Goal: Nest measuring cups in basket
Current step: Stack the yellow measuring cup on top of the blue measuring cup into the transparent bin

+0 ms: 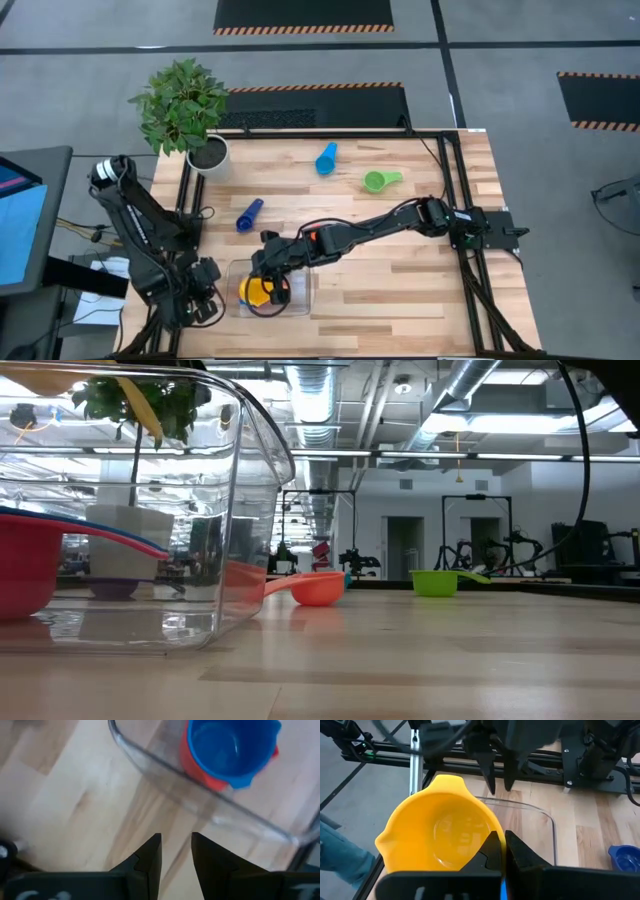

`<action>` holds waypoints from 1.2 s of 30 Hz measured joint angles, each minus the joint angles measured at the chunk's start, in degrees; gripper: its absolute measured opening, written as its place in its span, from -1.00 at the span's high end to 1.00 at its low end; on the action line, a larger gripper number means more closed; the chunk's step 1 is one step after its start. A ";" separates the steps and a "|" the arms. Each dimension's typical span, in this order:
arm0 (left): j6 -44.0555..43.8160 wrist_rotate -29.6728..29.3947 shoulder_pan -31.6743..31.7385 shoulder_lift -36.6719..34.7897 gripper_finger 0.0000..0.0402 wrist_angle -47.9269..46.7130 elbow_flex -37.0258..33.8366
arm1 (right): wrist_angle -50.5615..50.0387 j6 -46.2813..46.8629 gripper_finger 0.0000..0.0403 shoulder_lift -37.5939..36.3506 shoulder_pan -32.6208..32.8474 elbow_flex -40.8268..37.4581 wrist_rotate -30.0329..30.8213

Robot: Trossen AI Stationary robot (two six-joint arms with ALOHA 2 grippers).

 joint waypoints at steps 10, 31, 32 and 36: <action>10.11 -1.85 6.41 1.97 0.53 2.58 -0.02 | -6.07 0.27 0.97 -0.04 -0.02 0.00 0.06; 16.48 0.91 9.90 1.97 0.53 7.94 -0.04 | -12.26 0.46 0.97 -0.07 -0.15 -0.02 0.06; 16.46 1.01 9.90 1.97 0.53 7.40 -0.04 | -12.57 0.46 0.97 -0.07 -0.13 -0.04 0.06; 16.46 1.50 9.90 1.97 0.53 6.01 -0.04 | -12.45 0.46 0.97 -0.07 -0.11 -0.04 0.06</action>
